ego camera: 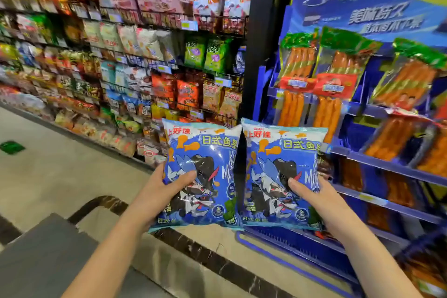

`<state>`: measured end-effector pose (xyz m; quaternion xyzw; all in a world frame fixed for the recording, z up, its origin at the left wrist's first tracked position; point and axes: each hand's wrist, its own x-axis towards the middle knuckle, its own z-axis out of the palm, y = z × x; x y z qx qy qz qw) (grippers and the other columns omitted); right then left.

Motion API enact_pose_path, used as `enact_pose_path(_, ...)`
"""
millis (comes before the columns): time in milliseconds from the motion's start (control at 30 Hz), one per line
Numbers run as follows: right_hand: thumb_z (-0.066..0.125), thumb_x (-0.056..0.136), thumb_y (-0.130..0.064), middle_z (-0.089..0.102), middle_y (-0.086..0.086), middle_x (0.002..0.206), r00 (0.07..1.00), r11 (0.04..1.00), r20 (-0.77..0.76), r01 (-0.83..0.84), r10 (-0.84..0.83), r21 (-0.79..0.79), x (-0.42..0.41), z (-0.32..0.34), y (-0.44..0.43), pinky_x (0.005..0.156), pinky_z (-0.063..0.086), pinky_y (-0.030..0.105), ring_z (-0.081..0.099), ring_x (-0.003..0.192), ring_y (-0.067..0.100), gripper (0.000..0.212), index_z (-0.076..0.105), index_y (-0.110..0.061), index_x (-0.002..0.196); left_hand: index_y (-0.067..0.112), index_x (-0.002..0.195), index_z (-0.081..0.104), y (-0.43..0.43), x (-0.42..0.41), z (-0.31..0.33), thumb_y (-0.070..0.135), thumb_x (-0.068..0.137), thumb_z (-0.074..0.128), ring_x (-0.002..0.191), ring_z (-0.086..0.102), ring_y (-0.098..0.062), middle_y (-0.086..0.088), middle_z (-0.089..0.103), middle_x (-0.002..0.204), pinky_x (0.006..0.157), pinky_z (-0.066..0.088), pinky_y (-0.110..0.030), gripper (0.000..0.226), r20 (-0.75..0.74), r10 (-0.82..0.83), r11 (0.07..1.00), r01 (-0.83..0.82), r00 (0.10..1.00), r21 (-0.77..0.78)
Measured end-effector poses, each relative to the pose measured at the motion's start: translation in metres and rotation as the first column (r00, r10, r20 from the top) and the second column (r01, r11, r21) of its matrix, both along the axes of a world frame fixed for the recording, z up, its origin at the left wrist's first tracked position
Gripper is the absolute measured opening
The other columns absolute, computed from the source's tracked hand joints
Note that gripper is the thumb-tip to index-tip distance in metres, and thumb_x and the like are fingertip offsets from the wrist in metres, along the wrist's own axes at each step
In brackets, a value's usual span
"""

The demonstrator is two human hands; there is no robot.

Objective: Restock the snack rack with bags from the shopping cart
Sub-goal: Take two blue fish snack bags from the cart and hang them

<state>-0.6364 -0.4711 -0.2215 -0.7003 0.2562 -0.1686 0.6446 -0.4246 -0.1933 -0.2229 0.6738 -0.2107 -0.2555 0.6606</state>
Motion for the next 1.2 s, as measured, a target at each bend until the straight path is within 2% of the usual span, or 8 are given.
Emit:
enact_pose_path(100,0.077,0.077,-0.047,0.076,-0.013,0.117,0.998,0.998,0.0,-0.06,0.06,0.015,0.049,0.002,0.036,0.095,0.052,0.037,0.073,0.105,0.01,0.052,0.063,-0.036,0.126,0.033,0.131,0.06,0.044,0.036,0.005,0.065,0.052,0.092,0.102,0.077,-0.028,0.001,0.078,0.117,0.095,0.057,-0.051,0.092,-0.012,0.035,0.999,-0.035,0.999,0.008)
enact_pose_path(267,0.088,0.064,-0.061,0.076,-0.01,0.117,0.993,0.993,0.029,-0.115,0.115,0.016,0.128,0.012,0.063,0.099,0.053,0.046,0.075,0.104,0.017,0.074,0.063,-0.034,0.128,0.029,0.135,0.059,0.092,0.096,0.01,0.058,0.063,0.091,0.107,0.075,-0.029,-0.001,0.076,0.122,0.1,0.055,-0.054,0.084,-0.027,0.124,0.992,-0.124,0.992,-0.004)
enact_pose_path(333,0.088,0.066,-0.06,0.076,-0.009,0.118,0.989,0.99,0.041,-0.14,0.14,-0.006,0.161,0.017,0.068,0.102,0.052,0.048,0.074,0.107,0.018,0.068,0.065,-0.035,0.126,0.029,0.135,0.058,0.101,0.12,0.013,0.054,0.065,0.091,0.106,0.076,-0.029,-0.001,0.076,0.121,0.1,0.055,-0.053,0.081,-0.012,0.145,0.989,-0.145,0.989,-0.023)
enact_pose_path(500,0.08,0.073,-0.047,0.076,-0.012,0.117,0.983,0.986,0.071,-0.166,0.168,-0.035,0.245,0.021,0.07,0.101,0.052,0.041,0.074,0.105,0.012,0.058,0.064,-0.035,0.128,0.029,0.136,0.056,0.104,0.188,0.014,0.047,0.071,0.092,0.104,0.076,-0.027,0.0,0.077,0.119,0.098,0.056,-0.053,0.076,-0.002,0.208,0.978,-0.208,0.978,-0.03)
enact_pose_path(667,0.077,0.075,-0.039,0.078,-0.012,0.111,0.98,0.989,0.133,-0.148,0.15,-0.025,0.334,0.019,0.053,0.086,0.052,0.032,0.075,0.099,0.01,0.049,0.066,-0.033,0.122,0.035,0.128,0.058,0.081,0.276,0.022,0.047,0.071,0.089,0.102,0.077,-0.024,0.004,0.078,0.115,0.096,0.058,-0.05,0.066,0.038,0.221,0.975,-0.221,0.975,0.004)
enact_pose_path(900,0.09,0.034,-0.077,0.078,-0.006,0.113,0.987,0.998,0.151,-0.058,0.059,-0.011,0.44,0.023,-0.006,0.096,0.055,0.045,0.076,0.1,0.021,0.101,0.068,-0.032,0.121,0.037,0.12,0.062,0.015,0.399,0.043,0.046,0.07,0.086,0.098,0.076,-0.011,0.02,0.078,0.104,0.09,0.06,-0.036,0.056,0.134,0.153,0.987,-0.159,0.979,0.037)
enact_pose_path(1033,0.09,0.044,-0.071,0.077,-0.004,0.115,0.986,1.0,0.166,-0.012,0.015,-0.016,0.478,0.036,-0.033,0.102,0.053,0.051,0.075,0.103,0.023,0.088,0.068,-0.034,0.121,0.044,0.126,0.062,-0.022,0.46,0.047,0.073,0.057,0.086,0.11,0.072,-0.01,0.018,0.075,0.117,0.104,0.053,-0.046,0.079,0.203,0.114,0.989,-0.131,0.972,0.075)
enact_pose_path(1200,0.089,0.063,-0.06,0.077,-0.004,0.116,0.984,0.995,0.15,0.1,-0.094,-0.029,0.506,0.051,-0.065,0.104,0.052,0.054,0.075,0.104,0.024,0.068,0.067,-0.035,0.122,0.042,0.129,0.061,-0.076,0.521,0.057,0.072,0.055,0.088,0.112,0.072,-0.017,0.014,0.075,0.121,0.105,0.053,-0.05,0.085,0.161,-0.023,0.997,0.011,0.987,0.072)
